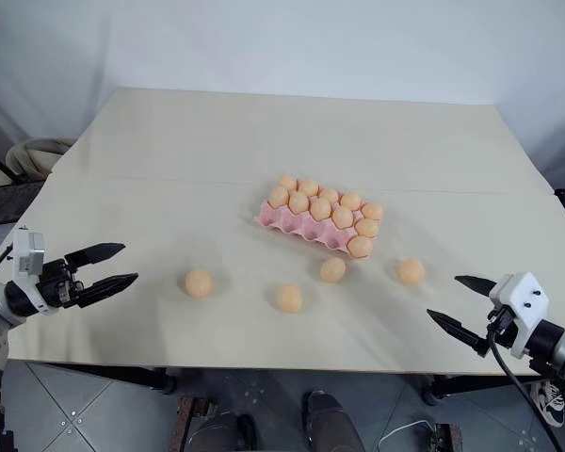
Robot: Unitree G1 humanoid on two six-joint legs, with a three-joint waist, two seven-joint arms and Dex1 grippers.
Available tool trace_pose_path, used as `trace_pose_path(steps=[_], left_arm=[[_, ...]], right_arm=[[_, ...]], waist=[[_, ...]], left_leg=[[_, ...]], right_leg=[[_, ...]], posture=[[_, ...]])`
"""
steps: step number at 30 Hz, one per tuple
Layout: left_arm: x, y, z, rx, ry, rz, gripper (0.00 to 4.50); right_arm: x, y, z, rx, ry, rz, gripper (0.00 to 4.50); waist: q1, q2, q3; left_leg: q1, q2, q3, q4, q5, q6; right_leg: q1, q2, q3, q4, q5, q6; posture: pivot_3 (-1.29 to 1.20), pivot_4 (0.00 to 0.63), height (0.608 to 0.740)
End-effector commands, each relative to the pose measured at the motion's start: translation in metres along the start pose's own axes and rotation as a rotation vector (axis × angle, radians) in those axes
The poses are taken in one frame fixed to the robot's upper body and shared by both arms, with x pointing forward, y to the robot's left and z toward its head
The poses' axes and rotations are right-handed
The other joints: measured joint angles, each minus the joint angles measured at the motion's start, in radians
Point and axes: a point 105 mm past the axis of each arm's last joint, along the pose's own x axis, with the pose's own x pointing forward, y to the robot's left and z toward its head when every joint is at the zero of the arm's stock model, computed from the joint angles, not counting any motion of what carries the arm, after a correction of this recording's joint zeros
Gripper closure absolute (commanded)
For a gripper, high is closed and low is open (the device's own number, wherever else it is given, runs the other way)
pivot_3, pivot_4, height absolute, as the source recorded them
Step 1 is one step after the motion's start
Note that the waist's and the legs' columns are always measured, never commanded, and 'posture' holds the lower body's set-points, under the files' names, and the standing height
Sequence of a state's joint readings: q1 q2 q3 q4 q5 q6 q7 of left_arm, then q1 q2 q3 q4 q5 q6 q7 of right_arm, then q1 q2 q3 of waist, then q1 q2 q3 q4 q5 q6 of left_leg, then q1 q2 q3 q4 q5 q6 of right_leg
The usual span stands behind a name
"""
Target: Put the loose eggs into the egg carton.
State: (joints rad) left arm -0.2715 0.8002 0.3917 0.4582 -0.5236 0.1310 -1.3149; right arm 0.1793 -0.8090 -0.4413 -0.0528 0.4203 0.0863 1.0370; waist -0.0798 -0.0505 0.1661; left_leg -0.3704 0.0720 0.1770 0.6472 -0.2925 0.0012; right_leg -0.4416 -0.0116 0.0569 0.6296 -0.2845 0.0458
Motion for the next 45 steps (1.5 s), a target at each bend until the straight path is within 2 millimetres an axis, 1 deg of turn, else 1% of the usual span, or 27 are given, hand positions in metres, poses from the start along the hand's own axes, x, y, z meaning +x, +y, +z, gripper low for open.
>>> trace_pose_path(steps=[1,3,5,8,12,18,23,27,31,33,35,37,41,45], left_arm=[[0.001,0.004,0.010,0.030,-0.027,-0.006,0.02],[0.001,0.008,0.012,0.041,-0.033,0.020,0.02],[0.002,0.009,0.013,0.004,-0.038,0.024,0.02],[0.004,0.011,0.011,0.008,-0.026,0.042,0.02],[0.005,0.005,0.012,0.019,-0.032,0.011,0.02],[-0.001,0.000,0.013,0.039,-0.058,-0.010,0.02],[-0.007,-0.003,0.012,0.051,-0.056,-0.030,0.02],[-0.007,-0.002,0.015,0.098,-0.085,-0.023,0.02],[-0.001,0.002,0.017,0.131,-0.128,0.008,0.02],[0.003,0.002,0.015,0.126,-0.134,0.010,0.02],[0.007,0.002,0.014,0.124,-0.137,0.009,0.02],[0.010,0.001,0.014,0.125,-0.139,-0.003,0.02],[0.019,-0.003,0.018,0.129,-0.151,-0.059,0.02],[0.027,-0.015,0.021,0.139,-0.149,-0.169,0.02]], right_arm=[[-0.006,-0.008,0.015,-0.045,-0.038,-0.031,0.00],[-0.006,-0.010,0.016,-0.044,-0.042,-0.038,0.00],[-0.006,-0.010,0.017,-0.041,-0.046,-0.045,0.00],[-0.007,-0.011,0.018,-0.040,-0.049,-0.055,0.00],[-0.014,-0.013,0.019,-0.021,-0.052,-0.098,0.00],[-0.025,-0.012,0.014,-0.005,-0.024,-0.118,0.00],[-0.027,-0.015,0.012,0.005,-0.001,-0.137,0.00],[-0.021,-0.019,0.013,0.014,-0.007,-0.152,0.00],[-0.011,-0.022,0.011,0.033,-0.060,-0.206,0.00],[-0.005,-0.027,0.005,0.061,-0.086,-0.268,0.00],[0.004,-0.023,-0.003,0.061,-0.095,-0.262,0.00],[0.012,-0.020,-0.006,0.058,-0.103,-0.246,0.00],[0.025,-0.027,0.001,0.054,-0.121,-0.266,0.00],[0.037,-0.028,0.007,0.078,-0.134,-0.263,0.00]], waist=[[0.001,0.000,0.000],[0.001,0.000,0.000],[0.001,0.000,0.000],[0.000,0.000,0.000],[0.001,0.001,0.000],[0.002,0.001,0.000],[-0.002,0.001,0.000],[-0.001,0.001,0.000],[0.001,0.000,0.000],[0.001,0.000,0.000],[0.000,0.001,0.001],[0.000,0.001,0.001],[-0.004,0.002,0.001],[-0.003,0.002,0.001]], left_leg=[[0.000,0.000,0.000,0.000,0.000,0.000],[0.000,0.000,0.000,0.000,0.000,0.000],[0.000,0.000,0.000,0.000,0.000,0.000],[0.000,0.000,0.000,0.000,0.000,0.000],[0.000,0.000,0.000,0.000,0.000,0.000],[0.000,0.000,0.000,0.000,0.000,0.000],[0.000,0.000,0.000,0.000,0.000,0.000],[0.000,0.000,0.000,0.000,0.000,0.000],[0.000,0.000,0.000,0.000,0.000,0.000],[0.000,0.000,0.000,0.000,0.000,0.000],[0.000,-0.001,0.000,0.000,0.000,0.000],[0.000,0.000,0.000,0.000,0.001,0.001],[0.000,0.000,0.000,0.001,0.001,0.002],[0.000,0.000,0.000,0.001,0.001,0.001]], right_leg=[[0.000,0.000,0.000,0.000,0.000,0.000],[0.000,0.000,0.000,0.000,0.000,0.000],[0.000,0.000,0.000,0.000,0.000,0.000],[0.000,0.000,0.000,0.000,0.000,0.000],[0.000,0.000,0.000,0.000,0.001,0.001],[0.000,0.000,0.000,0.000,0.000,0.001],[0.000,0.000,0.000,0.000,0.000,0.000],[0.000,0.000,0.000,0.000,0.000,-0.001],[0.000,0.000,0.000,0.000,0.000,-0.001],[0.001,0.000,0.000,0.000,0.000,0.000],[0.000,0.000,0.000,0.000,0.000,0.000],[0.000,0.000,0.000,0.000,0.001,0.002],[0.000,0.000,0.000,0.001,0.002,0.003],[0.000,0.000,0.000,0.001,0.002,0.003]], posture=[[0.00,0.150,0.740],[0.00,0.150,0.740],[0.00,0.150,0.740],[0.00,0.150,0.740],[0.00,0.150,0.740],[0.00,0.150,0.740],[0.00,0.150,0.740],[0.00,0.150,0.740],[0.00,0.150,0.740],[0.00,0.150,0.740],[0.00,0.150,0.740],[0.00,0.150,0.740],[0.00,0.150,0.740],[0.00,0.150,0.740]])
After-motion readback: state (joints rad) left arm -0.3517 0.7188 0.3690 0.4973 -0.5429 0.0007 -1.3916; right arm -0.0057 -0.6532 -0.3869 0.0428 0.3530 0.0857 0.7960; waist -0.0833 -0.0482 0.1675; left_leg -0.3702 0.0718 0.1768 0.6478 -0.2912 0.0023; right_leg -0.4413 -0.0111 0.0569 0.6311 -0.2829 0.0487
